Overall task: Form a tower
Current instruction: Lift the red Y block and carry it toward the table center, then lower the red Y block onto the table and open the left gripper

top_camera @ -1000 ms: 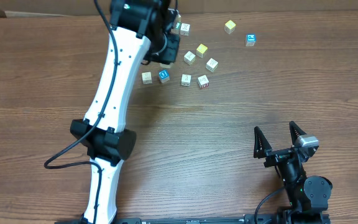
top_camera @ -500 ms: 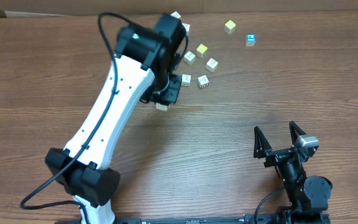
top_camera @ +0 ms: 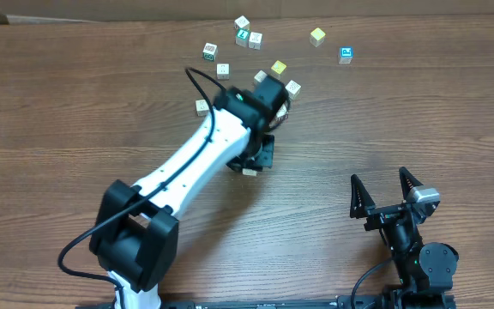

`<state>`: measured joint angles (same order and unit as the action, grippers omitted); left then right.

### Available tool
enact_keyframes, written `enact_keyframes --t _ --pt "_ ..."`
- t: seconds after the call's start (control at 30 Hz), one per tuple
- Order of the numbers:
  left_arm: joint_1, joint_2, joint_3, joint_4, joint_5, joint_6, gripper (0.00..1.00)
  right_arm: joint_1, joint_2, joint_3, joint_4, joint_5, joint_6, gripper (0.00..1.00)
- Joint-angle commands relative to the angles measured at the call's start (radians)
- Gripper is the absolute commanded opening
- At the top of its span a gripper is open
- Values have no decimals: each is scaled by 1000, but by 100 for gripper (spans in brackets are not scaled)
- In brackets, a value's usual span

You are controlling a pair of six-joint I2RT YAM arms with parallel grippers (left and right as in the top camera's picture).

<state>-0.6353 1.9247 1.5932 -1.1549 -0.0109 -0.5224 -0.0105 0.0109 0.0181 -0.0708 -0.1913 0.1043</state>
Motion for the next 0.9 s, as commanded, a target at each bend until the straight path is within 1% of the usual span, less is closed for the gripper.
enact_keyframes --t 0.0,0.03,0.1,0.2,0.37,0.47,0.7,0.87 --pt "-34 3 -90 98 -164 -138 18 8 -8 -10 5 6 -1 100" --pt "-42 3 -122 146 -217 -196 17 8 -8 -10 5 6 -1 100" --pt "-48 3 -169 211 -266 -265 18 8 -8 -10 5 6 -1 100" --pt "-48 3 -225 290 -278 -312 19 8 -8 -10 5 6 -1 100" --pt "-44 5 -305 430 -288 -312 21 8 -8 -10 5 6 -1 100" --pt "-45 5 -335 483 -277 -312 21 8 -8 -10 5 6 -1 100" --pt "-46 5 -337 492 -278 -307 22 8 -8 -10 5 7 -1 100" --pt "-46 5 -337 511 -278 -216 22 8 -8 -10 5 6 -1 100"
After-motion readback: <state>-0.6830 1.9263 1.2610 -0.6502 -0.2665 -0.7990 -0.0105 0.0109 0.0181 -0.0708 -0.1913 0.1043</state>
